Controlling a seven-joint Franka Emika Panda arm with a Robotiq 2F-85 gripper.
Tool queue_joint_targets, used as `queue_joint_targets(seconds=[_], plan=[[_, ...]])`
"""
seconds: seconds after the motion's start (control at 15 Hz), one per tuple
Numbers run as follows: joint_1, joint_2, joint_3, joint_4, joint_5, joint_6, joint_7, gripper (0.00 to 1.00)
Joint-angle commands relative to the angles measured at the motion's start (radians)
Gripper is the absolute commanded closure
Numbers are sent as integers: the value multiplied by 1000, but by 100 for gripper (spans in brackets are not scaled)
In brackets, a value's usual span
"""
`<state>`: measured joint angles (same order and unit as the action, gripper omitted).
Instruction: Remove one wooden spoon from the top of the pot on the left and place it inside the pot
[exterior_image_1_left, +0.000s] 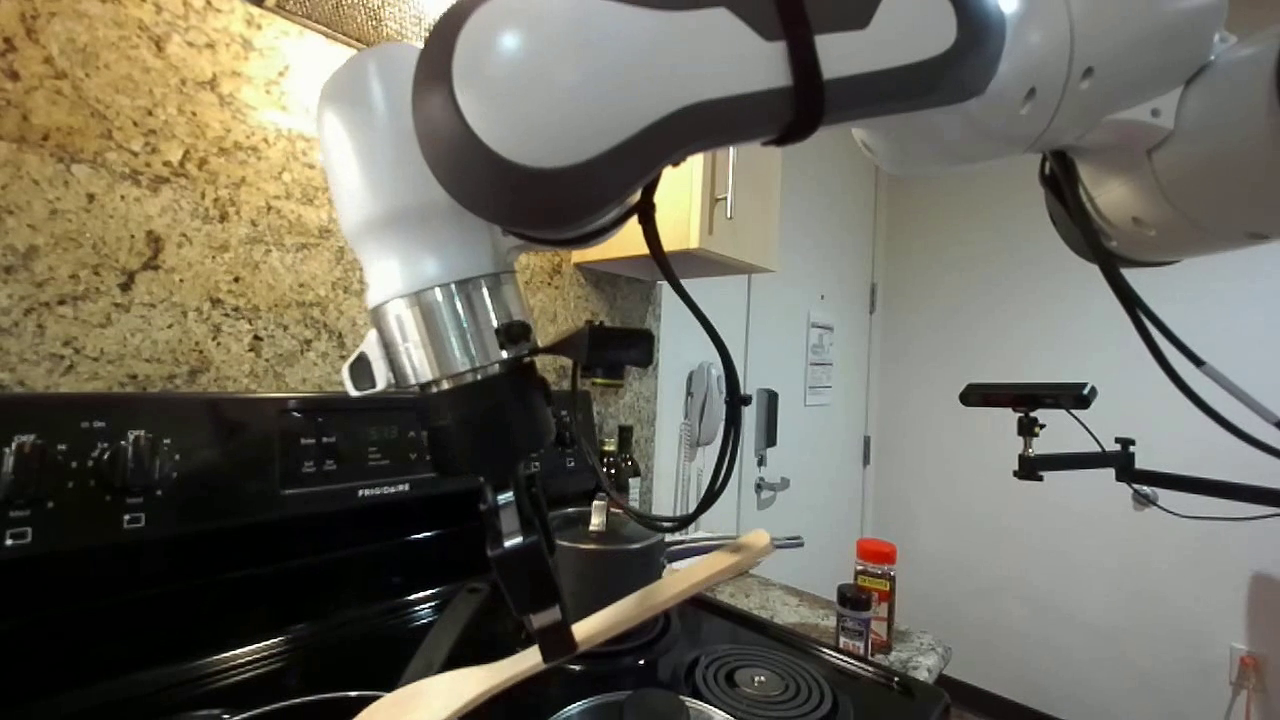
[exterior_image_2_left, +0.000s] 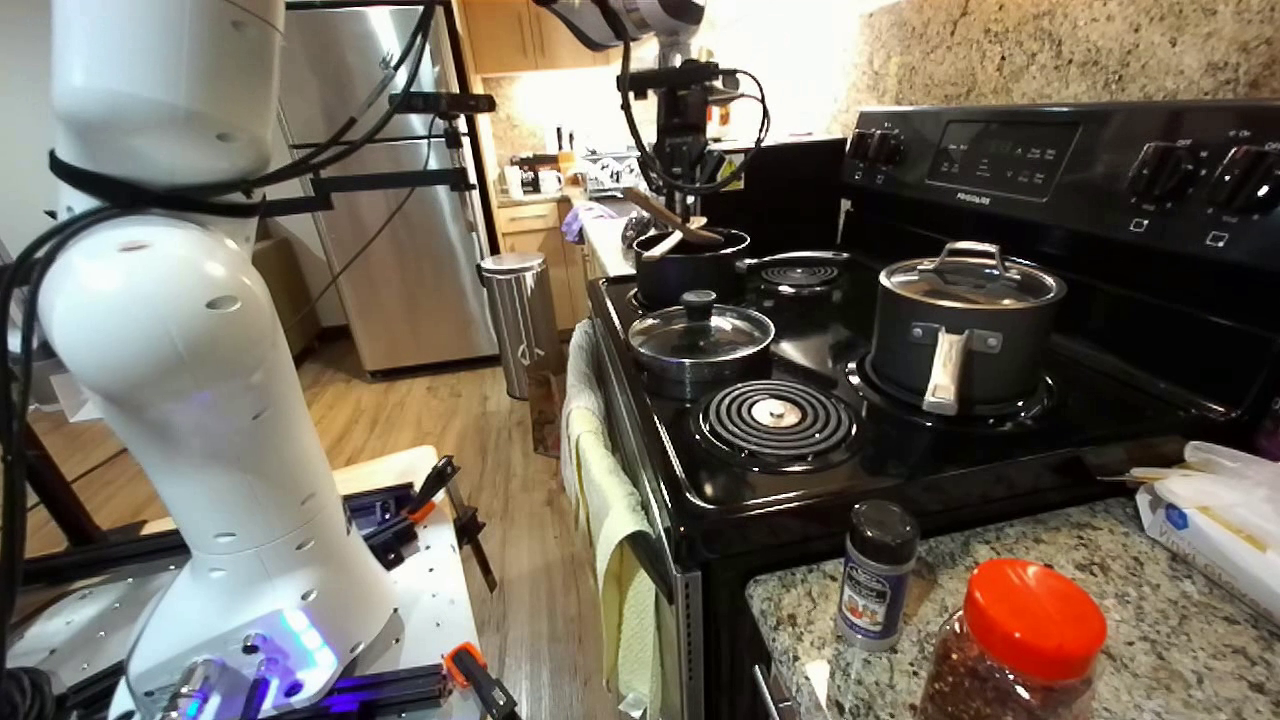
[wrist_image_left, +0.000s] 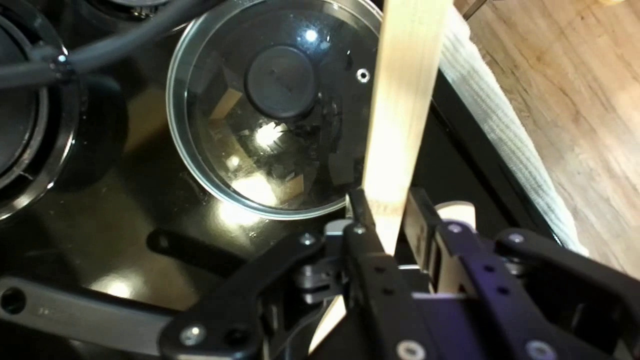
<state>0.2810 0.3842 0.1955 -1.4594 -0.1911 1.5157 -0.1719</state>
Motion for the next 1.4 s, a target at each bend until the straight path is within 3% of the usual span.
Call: queue_joint_targets(seconds=[0.0,0.73,1.33], plan=[[9,67,23,58,21,-39,-41,94],[46,172,32,173,7,12,-69,94],[53,202,26,216,6,-10,-60,94]])
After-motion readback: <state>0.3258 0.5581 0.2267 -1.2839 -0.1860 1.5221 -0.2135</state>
